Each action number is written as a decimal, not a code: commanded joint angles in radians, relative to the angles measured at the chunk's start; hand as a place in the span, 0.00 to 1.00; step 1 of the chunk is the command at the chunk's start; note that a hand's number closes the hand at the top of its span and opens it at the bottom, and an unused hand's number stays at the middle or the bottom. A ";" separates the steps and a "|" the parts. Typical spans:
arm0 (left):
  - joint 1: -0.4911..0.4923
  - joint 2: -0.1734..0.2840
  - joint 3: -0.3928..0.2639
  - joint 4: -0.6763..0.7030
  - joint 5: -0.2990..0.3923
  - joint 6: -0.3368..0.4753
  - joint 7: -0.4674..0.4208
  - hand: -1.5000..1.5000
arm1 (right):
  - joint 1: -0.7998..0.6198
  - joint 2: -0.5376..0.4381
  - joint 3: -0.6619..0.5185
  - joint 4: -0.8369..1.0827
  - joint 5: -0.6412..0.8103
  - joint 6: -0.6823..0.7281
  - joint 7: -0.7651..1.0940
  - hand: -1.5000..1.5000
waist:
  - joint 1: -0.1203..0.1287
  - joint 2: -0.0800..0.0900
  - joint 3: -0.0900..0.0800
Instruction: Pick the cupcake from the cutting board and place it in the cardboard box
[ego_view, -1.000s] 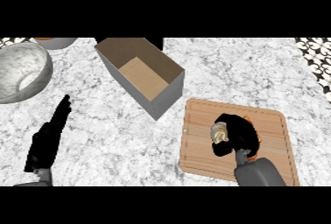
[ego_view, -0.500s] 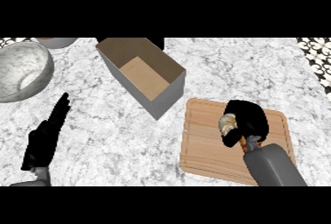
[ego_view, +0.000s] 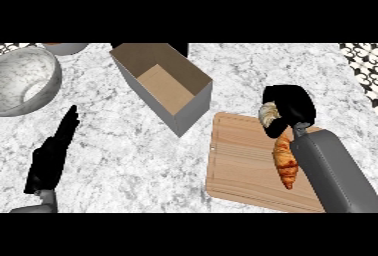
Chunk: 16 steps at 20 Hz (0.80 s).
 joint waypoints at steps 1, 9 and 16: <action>-0.003 -0.015 -0.011 -0.028 -0.018 0.015 0.038 0.50 | -0.092 -0.018 -0.054 -0.017 -0.011 0.035 -0.013 1.00 | -0.005 -0.002 0.000; -0.019 -0.015 -0.003 -0.006 -0.013 0.015 0.033 0.50 | -0.115 0.080 -0.156 -0.223 -0.304 0.032 -0.227 1.00 | -0.016 -0.006 0.000; 0.006 -0.044 -0.038 -0.014 -0.036 0.021 0.023 0.50 | -0.246 0.155 -0.166 -0.219 -0.377 0.098 -0.198 1.00 | -0.001 -0.001 0.000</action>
